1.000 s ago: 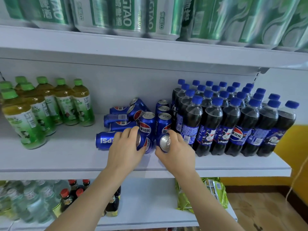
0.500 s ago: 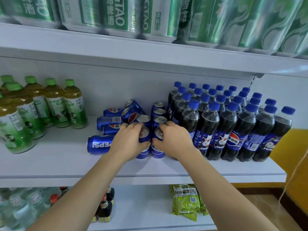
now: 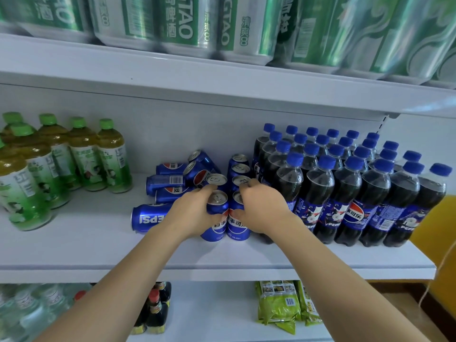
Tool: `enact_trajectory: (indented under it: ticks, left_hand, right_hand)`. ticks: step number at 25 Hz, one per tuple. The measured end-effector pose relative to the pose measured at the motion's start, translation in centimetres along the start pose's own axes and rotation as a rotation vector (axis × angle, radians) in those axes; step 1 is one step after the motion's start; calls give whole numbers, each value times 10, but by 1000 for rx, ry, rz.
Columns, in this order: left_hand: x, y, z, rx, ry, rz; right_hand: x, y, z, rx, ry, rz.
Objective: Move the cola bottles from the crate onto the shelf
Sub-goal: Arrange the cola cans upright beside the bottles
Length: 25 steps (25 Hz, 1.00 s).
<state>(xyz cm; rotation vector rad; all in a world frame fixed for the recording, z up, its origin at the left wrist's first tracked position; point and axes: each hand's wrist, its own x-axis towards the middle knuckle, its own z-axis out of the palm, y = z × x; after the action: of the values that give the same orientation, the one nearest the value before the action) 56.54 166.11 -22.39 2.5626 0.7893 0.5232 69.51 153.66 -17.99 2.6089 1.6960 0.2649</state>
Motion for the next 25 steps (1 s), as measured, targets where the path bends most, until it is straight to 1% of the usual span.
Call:
enact_trajectory:
  ticks: [6, 9, 15, 17, 19, 23, 25]
  left_hand:
    - [1, 3, 0, -1, 32, 22]
    - [0, 3, 1, -9, 45, 24]
    - [-3, -1, 8, -50, 58, 17]
    - [-3, -1, 6, -87, 42, 13]
    - [-4, -2, 2, -106, 32, -5]
    - [-2, -14, -15, -150, 85, -86]
    - [-3, -22, -22, -168, 122, -120]
  right_hand:
    - [0, -5, -15, -97, -46, -9]
    - [-1, -7, -19, -93, -67, 1]
    - [-3, -9, -16, -55, -59, 16]
    - [-3, -9, -15, -42, -30, 26]
    - [-3, -10, -18, -33, 35, 36]
    - [7, -14, -28, -1, 228, 33]
    - [22, -16, -28, 43, 265, 30]
